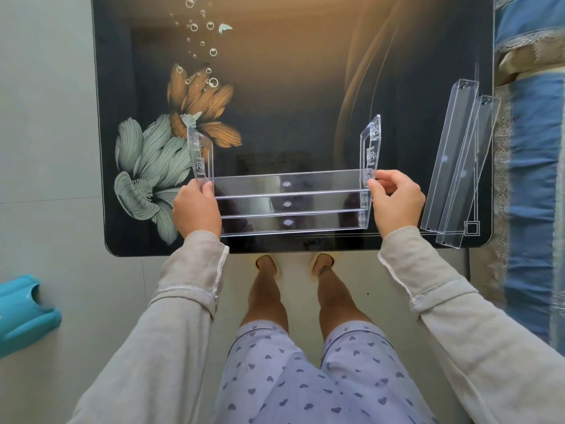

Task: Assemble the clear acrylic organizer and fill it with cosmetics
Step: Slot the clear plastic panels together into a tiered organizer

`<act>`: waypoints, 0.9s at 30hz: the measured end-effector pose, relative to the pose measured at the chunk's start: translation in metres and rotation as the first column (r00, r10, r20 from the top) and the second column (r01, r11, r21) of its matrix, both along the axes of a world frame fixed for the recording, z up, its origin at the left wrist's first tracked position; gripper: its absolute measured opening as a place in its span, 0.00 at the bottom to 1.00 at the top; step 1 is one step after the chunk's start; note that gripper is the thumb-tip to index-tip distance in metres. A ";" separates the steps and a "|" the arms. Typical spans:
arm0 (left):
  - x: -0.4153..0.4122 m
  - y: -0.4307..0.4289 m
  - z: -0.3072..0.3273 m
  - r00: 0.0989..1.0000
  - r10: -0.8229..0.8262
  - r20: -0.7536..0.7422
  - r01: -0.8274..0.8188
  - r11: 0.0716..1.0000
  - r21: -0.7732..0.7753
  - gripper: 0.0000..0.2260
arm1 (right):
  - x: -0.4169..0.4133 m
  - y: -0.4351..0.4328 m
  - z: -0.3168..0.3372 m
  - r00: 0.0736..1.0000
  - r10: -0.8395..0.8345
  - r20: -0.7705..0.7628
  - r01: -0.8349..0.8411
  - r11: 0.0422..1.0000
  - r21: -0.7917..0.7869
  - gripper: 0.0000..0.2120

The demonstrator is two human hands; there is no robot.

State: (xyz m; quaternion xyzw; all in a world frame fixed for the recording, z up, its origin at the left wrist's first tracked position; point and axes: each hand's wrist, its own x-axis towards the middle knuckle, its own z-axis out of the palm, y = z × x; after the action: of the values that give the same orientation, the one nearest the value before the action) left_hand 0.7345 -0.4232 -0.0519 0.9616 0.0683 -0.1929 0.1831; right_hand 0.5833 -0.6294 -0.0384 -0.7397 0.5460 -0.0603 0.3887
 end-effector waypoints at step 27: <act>-0.077 -0.130 0.003 0.541 -0.826 0.155 0.840 0.526 -0.130 0.21 | 0.010 -0.046 0.015 0.915 0.399 -0.054 -0.398 0.917 0.036 0.10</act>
State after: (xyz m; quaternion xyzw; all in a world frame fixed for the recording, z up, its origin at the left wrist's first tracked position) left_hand 0.6570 -0.5536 -0.0493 0.8616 -0.4246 -0.2265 0.1614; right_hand 0.5936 -0.6754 -0.0233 -0.8322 0.3959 0.0488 0.3851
